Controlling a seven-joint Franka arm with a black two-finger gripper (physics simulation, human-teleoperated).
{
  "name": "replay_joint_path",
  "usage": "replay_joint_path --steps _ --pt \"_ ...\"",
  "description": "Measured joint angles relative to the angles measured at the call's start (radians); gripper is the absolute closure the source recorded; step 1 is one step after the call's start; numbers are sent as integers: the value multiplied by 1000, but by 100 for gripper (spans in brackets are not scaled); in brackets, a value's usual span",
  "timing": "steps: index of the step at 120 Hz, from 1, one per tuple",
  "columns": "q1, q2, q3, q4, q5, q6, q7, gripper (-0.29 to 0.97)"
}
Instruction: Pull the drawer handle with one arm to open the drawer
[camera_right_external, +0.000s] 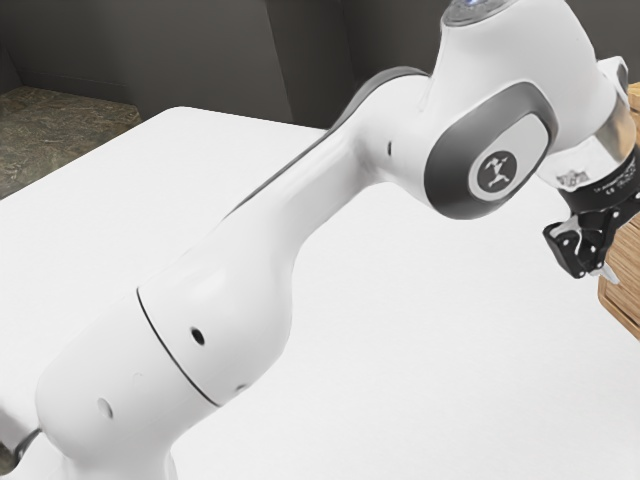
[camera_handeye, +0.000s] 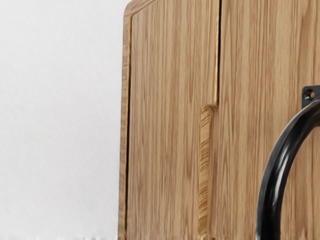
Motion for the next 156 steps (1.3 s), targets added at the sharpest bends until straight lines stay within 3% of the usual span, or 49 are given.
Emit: replay_joint_path --steps 36,156 --pt "-29 79 -3 97 0 30 -38 0" --pt "-8 115 -1 90 0 60 -76 0"
